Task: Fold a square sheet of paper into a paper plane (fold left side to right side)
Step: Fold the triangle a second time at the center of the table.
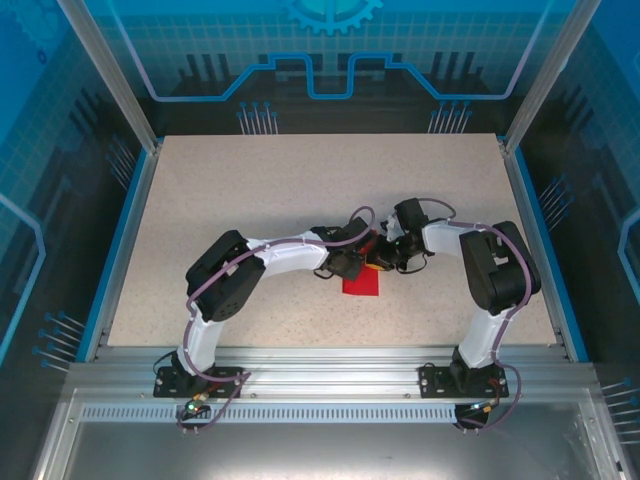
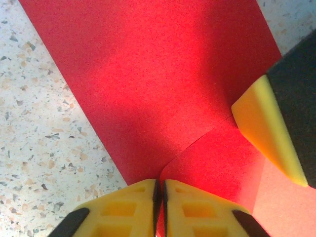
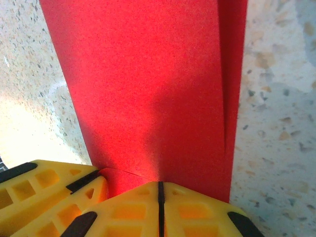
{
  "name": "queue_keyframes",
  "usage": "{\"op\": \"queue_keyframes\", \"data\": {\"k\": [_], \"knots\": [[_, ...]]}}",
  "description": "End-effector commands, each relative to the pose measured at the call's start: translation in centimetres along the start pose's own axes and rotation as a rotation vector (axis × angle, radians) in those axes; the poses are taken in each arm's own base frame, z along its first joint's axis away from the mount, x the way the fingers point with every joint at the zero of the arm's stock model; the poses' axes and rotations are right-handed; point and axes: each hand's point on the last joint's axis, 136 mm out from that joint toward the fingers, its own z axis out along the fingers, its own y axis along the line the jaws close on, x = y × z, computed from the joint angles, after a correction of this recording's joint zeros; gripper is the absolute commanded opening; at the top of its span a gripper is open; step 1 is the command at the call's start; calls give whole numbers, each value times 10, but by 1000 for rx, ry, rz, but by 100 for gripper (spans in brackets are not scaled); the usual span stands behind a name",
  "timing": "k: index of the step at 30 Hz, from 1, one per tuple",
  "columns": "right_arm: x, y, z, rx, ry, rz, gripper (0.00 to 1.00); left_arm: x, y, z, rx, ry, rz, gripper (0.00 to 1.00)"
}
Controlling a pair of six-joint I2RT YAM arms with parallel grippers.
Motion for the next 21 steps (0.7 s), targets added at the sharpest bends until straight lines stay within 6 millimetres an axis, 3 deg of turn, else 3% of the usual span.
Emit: {"op": "queue_keyframes", "data": {"k": [1, 6, 12, 17, 21], "knots": [[15, -33, 8, 104, 44, 49, 9, -10, 1, -29, 7, -47, -4, 21], [14, -33, 10, 99, 43, 51, 9, -18, 5, -62, 30, -104, -29, 33], [14, -32, 10, 90, 42, 52, 9, -3, -3, -87, 127, -105, -67, 38], [13, -30, 10, 84, 39, 48, 9, 11, -39, -88, 348, -78, -118, 38], [14, -31, 10, 87, 44, 48, 9, 12, -55, -79, 428, -58, -150, 38]]}}
